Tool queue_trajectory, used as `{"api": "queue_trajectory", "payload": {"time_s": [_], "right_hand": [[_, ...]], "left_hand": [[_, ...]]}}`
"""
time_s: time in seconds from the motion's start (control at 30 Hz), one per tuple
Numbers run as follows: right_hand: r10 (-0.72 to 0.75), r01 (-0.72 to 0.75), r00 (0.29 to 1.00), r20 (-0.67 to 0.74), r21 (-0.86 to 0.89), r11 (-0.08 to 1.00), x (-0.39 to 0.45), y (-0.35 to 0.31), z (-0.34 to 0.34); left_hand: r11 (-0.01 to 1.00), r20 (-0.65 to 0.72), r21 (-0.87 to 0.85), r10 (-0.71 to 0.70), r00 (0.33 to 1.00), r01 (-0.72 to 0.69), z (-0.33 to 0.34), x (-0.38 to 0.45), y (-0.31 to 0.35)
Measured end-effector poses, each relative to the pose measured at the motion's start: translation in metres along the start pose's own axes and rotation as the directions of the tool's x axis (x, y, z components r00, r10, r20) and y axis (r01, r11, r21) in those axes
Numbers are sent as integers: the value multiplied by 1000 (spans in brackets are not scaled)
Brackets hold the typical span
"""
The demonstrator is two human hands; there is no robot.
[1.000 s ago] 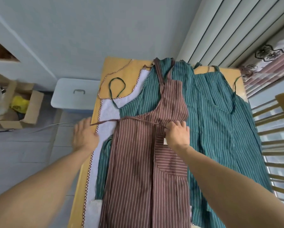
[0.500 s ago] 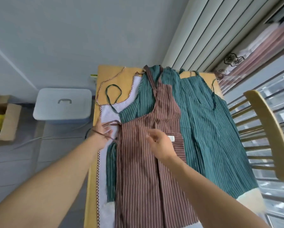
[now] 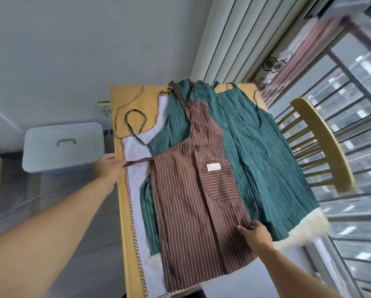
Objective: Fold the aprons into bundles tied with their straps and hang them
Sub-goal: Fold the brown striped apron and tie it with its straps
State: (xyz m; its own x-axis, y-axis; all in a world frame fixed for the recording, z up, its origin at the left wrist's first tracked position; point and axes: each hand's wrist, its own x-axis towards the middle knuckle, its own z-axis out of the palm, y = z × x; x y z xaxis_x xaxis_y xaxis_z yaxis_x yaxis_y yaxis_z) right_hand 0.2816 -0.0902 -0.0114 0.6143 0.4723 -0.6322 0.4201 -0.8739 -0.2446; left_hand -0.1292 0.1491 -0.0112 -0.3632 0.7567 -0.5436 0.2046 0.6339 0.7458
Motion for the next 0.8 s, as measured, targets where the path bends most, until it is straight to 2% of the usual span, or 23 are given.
{"api": "queue_trajectory", "payload": {"time_s": [0.1, 0.17, 0.27, 0.3, 0.43, 0.6, 0.73, 0.8], "right_hand": [[-9, 9, 1000, -14, 10, 1000, -9, -5, 0], [-22, 22, 999, -24, 7, 1000, -13, -5, -1], [-28, 28, 1000, -7, 2, 1000, -11, 2, 0], [-30, 30, 1000, 2, 2, 1000, -11, 3, 0], [-10, 11, 1000, -26, 39, 999, -8, 14, 2], [-36, 36, 999, 10, 46, 998, -11, 15, -7], [-15, 14, 999, 45, 29, 999, -3, 27, -5], [-25, 24, 999, 45, 42, 999, -1, 31, -1]], "left_hand": [[964, 310, 175, 139, 940, -201, 50, -27, 16], [879, 388, 339, 194, 901, -336, 73, -30, 19], [682, 394, 593, 217, 893, -427, 83, -17, 16], [646, 381, 629, 229, 896, -433, 84, -11, 15], [688, 302, 589, 298, 906, -423, 83, 1, 15], [514, 282, 747, 329, 901, -421, 74, 19, 30], [504, 261, 804, 175, 949, -314, 69, 37, 37], [471, 246, 821, 217, 945, -322, 71, 28, 31]]}}
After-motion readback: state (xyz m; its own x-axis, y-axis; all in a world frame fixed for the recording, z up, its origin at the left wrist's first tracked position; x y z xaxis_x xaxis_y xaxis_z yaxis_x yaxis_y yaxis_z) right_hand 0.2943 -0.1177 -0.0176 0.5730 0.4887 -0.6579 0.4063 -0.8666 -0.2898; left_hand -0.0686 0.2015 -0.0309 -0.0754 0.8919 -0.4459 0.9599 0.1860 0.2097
